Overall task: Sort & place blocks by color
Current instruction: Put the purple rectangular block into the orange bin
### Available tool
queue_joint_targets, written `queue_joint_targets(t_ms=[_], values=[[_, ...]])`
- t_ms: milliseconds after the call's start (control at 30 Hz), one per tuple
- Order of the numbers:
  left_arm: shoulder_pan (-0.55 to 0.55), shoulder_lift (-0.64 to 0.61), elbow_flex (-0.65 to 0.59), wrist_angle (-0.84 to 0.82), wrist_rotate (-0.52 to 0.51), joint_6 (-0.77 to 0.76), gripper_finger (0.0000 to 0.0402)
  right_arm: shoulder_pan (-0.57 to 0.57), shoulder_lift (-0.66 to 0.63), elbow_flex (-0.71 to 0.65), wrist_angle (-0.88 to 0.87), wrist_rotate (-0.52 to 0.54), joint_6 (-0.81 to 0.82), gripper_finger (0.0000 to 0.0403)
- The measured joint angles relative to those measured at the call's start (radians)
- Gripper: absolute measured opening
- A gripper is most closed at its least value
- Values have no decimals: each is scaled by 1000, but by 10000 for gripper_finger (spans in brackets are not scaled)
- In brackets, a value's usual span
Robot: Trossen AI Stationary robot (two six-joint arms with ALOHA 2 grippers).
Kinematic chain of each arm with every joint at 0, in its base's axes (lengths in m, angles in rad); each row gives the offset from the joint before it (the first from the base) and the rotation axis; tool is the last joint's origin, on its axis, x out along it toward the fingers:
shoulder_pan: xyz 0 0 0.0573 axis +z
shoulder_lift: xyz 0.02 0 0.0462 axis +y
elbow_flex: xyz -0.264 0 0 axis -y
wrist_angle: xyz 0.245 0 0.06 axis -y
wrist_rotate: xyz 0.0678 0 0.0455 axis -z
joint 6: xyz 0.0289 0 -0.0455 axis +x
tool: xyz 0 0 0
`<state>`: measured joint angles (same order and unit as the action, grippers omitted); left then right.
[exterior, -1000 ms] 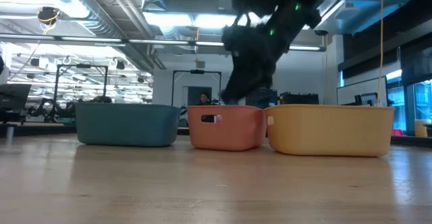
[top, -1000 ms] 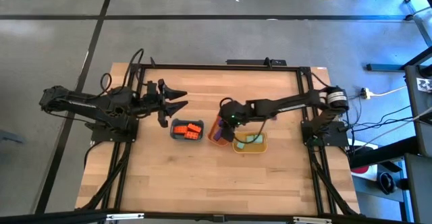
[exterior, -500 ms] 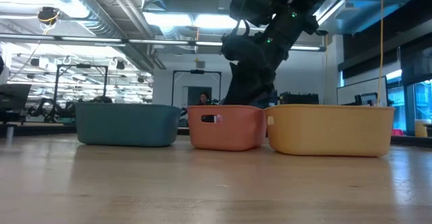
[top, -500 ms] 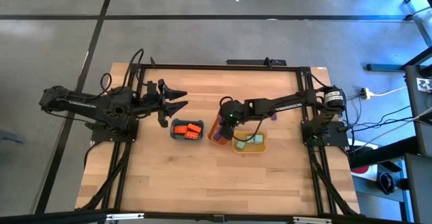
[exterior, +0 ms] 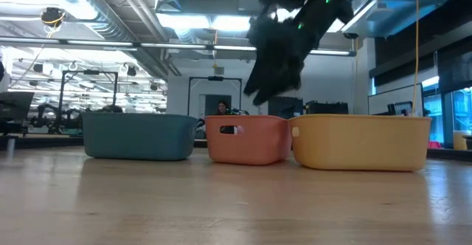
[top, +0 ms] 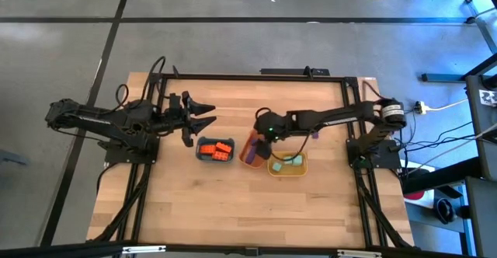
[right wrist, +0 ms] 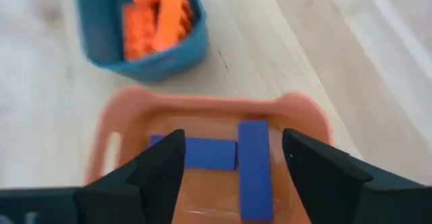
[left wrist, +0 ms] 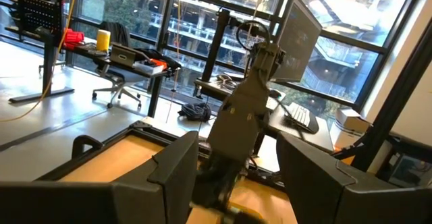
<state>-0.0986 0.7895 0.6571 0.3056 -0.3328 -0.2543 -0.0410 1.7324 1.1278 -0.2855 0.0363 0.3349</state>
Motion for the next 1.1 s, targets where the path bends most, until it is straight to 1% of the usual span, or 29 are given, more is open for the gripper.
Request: queue_joint_targets(t_ms=[100, 200, 300, 400, 533, 667, 733, 800, 900, 1100], values=[[0, 0, 0, -4, -1, 0, 192, 0, -84, 0, -66, -5, -3, 267], [0, 0, 0, -16, -16, 0, 192, 0, -188, 0, -207, 6, -8, 277], [0, 0, 0, -33, -27, 0, 192, 9, -304, -19, -329, 84, -27, 278], [0, 0, 0, -33, -26, 0, 192, 32, -438, -96, -343, 159, -7, 279], [0, 0, 0, -32, -26, -4, 192, 68, -633, -251, -227, 178, 94, 279], [0, 0, 0, -31, -31, -5, 192, 104, -792, -402, 4, 180, 156, 279], [0, 0, 0, -26, -43, -5, 192, 113, -851, -459, 136, 177, 158, 279], [0, 0, 0, -27, -47, -5, 192, 117, -893, -500, 266, 175, 153, 279], [0, 0, 0, -27, -47, -5, 192, 117, -932, -529, 384, 175, 138, 279], [0, 0, 0, -26, -48, -5, 192, 117, -944, -519, 394, 173, 103, 279]])
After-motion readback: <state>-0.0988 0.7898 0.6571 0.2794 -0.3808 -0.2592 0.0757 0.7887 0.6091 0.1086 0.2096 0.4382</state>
